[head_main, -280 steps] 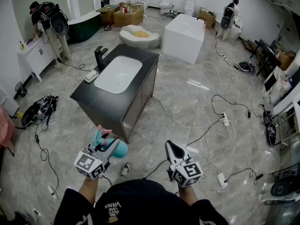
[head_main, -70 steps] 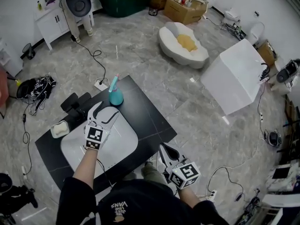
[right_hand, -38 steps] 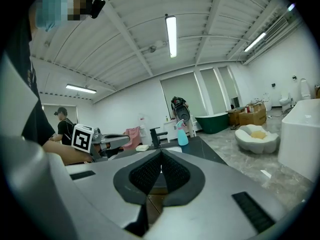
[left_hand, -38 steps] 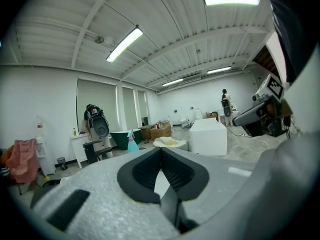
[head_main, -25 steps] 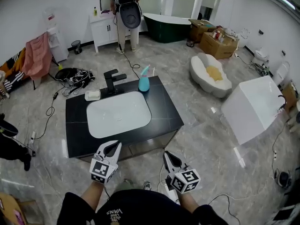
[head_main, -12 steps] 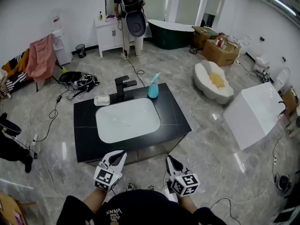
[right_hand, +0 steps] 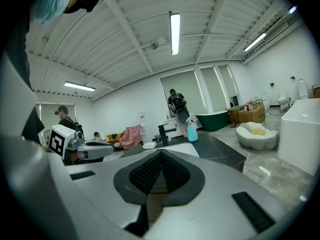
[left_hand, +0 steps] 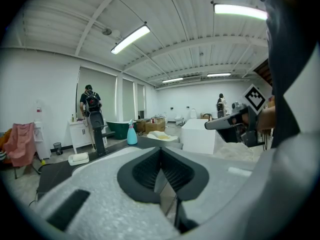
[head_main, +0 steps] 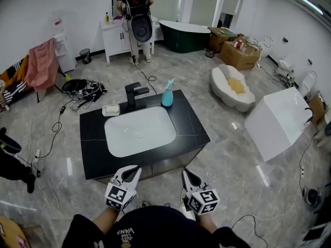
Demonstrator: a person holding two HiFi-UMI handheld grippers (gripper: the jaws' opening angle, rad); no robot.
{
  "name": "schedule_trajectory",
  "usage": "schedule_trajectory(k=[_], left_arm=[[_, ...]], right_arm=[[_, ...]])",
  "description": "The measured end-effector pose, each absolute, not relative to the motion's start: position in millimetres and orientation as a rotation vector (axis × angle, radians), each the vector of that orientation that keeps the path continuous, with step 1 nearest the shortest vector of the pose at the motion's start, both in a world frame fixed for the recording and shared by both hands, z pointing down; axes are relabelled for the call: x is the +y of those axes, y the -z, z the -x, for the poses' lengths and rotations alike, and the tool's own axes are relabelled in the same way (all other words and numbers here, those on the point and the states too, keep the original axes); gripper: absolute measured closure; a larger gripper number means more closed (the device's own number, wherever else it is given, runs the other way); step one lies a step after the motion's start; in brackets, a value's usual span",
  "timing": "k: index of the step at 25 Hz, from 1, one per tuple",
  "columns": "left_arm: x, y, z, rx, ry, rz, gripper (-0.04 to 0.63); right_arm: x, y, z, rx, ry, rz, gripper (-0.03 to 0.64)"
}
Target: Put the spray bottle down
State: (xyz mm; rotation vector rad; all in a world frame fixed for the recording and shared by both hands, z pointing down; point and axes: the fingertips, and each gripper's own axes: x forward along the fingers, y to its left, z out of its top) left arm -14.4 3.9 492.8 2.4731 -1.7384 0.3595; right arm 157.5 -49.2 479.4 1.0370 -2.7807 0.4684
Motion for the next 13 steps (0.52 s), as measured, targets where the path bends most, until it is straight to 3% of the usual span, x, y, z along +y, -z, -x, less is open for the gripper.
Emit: schedule_trajectory(k=[13], left_arm=[[5.0,-489.9,11.1,-1.742,-0.355,-2.485,0.575]], right_arm=[[-47.4,-478.1,-161.8,-2.792,-0.468,-1.027,0.611]])
